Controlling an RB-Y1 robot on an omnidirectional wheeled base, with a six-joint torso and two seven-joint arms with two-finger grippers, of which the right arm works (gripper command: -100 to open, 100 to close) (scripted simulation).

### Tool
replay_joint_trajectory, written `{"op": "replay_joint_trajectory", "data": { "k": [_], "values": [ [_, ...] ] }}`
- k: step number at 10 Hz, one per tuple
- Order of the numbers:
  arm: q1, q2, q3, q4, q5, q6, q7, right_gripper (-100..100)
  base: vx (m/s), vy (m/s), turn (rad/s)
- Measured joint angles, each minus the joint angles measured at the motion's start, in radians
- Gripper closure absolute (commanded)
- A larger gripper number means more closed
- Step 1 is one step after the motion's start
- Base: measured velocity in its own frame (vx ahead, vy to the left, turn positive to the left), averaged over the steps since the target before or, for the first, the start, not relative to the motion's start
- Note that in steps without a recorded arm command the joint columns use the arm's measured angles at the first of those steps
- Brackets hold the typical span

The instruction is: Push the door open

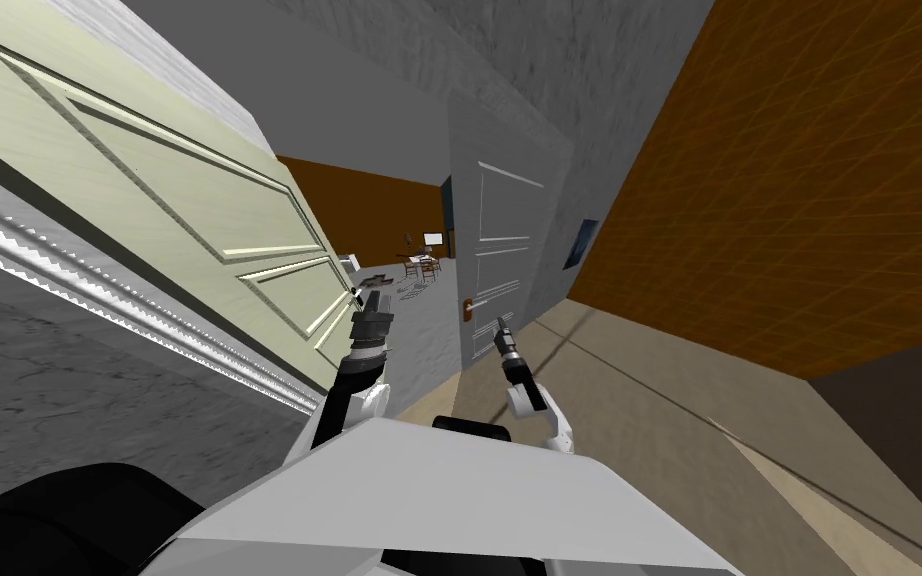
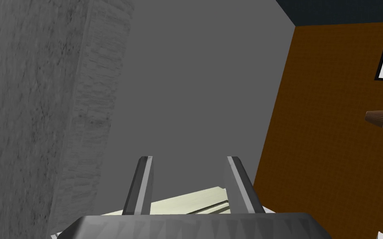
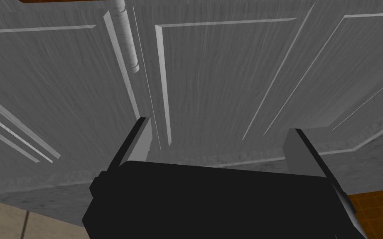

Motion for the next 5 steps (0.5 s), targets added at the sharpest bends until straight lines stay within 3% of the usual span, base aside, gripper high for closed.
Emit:
{"op": "replay_joint_trajectory", "data": {
  "k": [5],
  "values": [
    [-0.069, -0.001, 0.045, 0.111, 0.001, 0.02, 0.0, -100, 0.073, -0.129, 0.156]
  ]
}}
